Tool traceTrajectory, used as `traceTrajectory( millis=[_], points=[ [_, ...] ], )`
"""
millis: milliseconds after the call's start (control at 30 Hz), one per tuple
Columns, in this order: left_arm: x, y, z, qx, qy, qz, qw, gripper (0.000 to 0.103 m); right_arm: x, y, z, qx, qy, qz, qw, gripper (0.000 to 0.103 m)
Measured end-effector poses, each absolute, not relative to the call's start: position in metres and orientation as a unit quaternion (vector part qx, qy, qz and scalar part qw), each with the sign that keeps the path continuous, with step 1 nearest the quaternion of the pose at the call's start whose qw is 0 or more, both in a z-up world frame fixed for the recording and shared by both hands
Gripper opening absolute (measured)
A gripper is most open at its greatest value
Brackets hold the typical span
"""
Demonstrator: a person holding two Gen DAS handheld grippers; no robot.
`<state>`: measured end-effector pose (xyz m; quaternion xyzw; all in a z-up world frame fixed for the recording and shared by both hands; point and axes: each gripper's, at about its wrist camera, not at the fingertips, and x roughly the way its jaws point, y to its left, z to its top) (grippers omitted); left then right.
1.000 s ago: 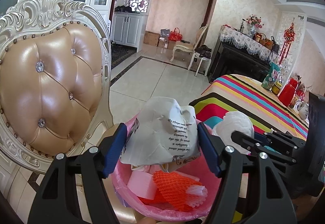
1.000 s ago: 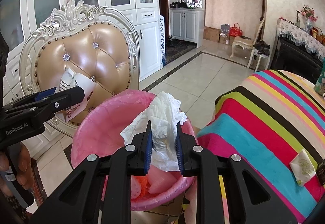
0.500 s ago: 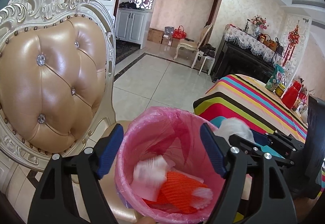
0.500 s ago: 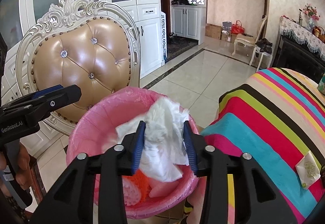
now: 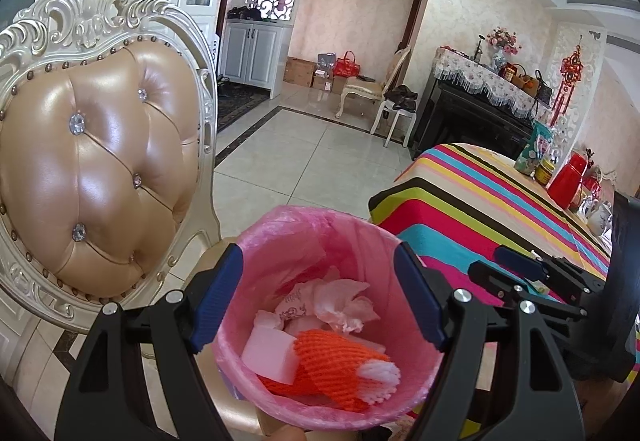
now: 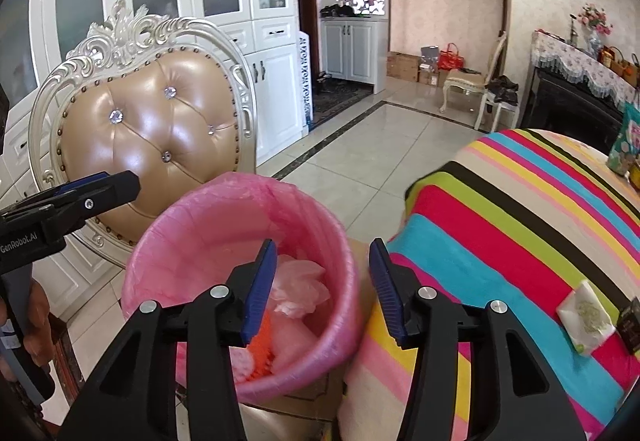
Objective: Collect trash
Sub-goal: 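Move both tools back from the bin to the remaining trash on the table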
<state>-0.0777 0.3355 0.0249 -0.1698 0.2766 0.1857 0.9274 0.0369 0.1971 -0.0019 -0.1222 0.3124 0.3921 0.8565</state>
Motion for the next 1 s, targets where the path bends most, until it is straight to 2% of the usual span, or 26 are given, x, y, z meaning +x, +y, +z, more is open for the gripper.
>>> traceTrajectory(
  millis=[600, 1000],
  points=[
    [-0.055, 0.257, 0.032, -0.149, 0.284, 0.126, 0.939, 0.075, 0.053, 0.073, 0.003, -0.083, 0.316, 0.317, 0.89, 0.051],
    [-0.011, 0.161, 0.016, -0.116, 0.31, 0.034, 0.943, 0.075, 0.068, -0.044, -0.009, -0.053, 0.331, 0.23, 0.914, 0.052]
  ],
)
